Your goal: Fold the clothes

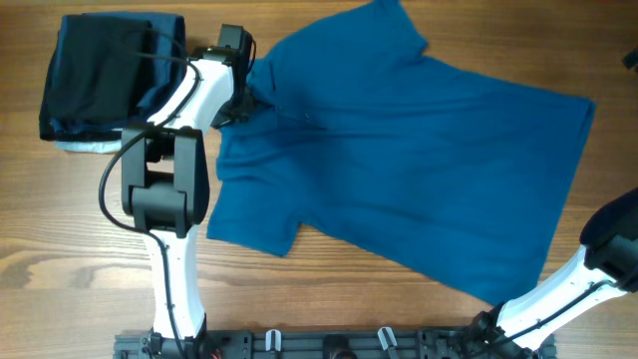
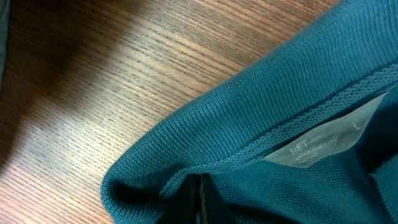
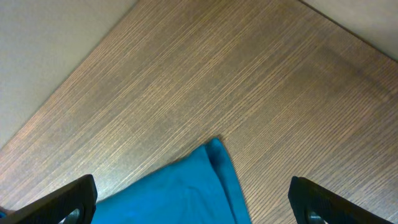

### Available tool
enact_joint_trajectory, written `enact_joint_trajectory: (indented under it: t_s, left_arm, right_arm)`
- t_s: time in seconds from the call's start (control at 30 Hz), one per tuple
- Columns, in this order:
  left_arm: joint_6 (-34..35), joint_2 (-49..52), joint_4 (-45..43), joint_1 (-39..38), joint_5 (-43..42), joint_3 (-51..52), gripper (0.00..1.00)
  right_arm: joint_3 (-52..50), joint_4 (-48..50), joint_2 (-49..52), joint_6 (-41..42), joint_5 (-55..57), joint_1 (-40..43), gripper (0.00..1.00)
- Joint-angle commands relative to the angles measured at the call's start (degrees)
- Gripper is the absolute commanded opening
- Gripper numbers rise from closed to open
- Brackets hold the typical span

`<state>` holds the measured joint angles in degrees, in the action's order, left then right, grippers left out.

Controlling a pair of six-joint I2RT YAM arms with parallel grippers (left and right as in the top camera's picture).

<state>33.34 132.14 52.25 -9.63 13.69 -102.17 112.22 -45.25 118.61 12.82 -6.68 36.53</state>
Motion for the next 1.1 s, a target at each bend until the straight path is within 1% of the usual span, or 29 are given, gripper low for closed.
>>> enact_joint_trajectory:
  t_s: [0.0,0.03,0.07,0.13,0.17,0.23,0.33,0.37,0.4,0.47,0.53,0.6,0.7,0.83,0.97,1.07]
  left_arm:
    - [1.46,-7.32,-1.99,-0.81,0.28,3.15,0.04]
    - [1.44,-11.58,-2.56,-1.42,0.26,3.15,0.04]
    - [1.44,-15.98,-2.27,-2.16,0.26,3.15,0.09]
    - [1.44,-24.04,1.33,-3.82,0.02,3.15,0.29]
    - [1.44,-30.18,7.50,-5.38,-1.92,3.15,0.33]
    - [1.46,-35.15,13.68,-7.17,-2.05,3.15,0.32]
    - [2.38,-40.48,23.45,-10.38,-2.32,3.17,0.19]
    - [3.52,-41.24,27.26,-11.47,-2.36,3.30,0.13]
    - [4.98,-41.68,30.95,-12.83,-2.99,4.02,0.04]
    - [7.04,-41.72,33.70,-14.95,-4.00,6.40,0.04]
    - [9.92,-41.72,32.59,-17.57,-4.04,11.47,0.04]
    - [12.07,-41.72,29.27,-19.28,-5.42,17.75,0.04]
    - [12.33,-41.72,23.71,-19.74,-10.27,28.26,0.04]
    - [12.17,-41.72,15.80,-19.61,-12.33,39.19,0.04]
    - [12.35,-41.70,5.09,-17.62,-12.85,46.82,0.04]
    - [12.33,-41.70,-0.59,-12.94,-12.85,50.73,0.04]
  right_arm:
    - [0.22,0.00,0.11,0.87,-1.09,-0.09,1.00]
    - [0.22,0.00,0.11,0.85,-1.09,-0.07,1.00]
    - [0.22,0.00,0.11,0.85,-1.09,-0.07,1.00]
    - [0.22,0.00,0.11,0.85,-1.09,-0.07,1.00]
    - [0.22,0.00,0.11,0.85,-1.09,-0.07,1.00]
    - [0.22,0.00,0.11,0.85,-1.09,-0.07,1.00]
    - [0.22,0.00,0.11,0.85,-1.09,-0.07,1.00]
    - [0.22,0.00,0.11,0.85,-1.09,-0.07,1.00]
    - [0.22,0.00,0.11,0.85,-1.09,-0.07,1.00]
    - [0.22,0.00,0.11,0.85,-1.09,-0.07,1.00]
    - [0.22,0.00,0.11,0.87,-1.09,-0.07,1.00]
    - [0.22,0.00,0.11,0.85,-1.09,-0.07,1.00]
    - [0.22,0.00,0.11,0.87,-1.09,-0.09,1.00]
    - [0.22,0.00,0.11,0.85,-1.09,-0.07,1.00]
    - [0.22,0.02,0.11,0.90,-1.09,-0.07,1.00]
    - [0.22,0.00,0.11,0.85,-1.09,-0.09,1.00]
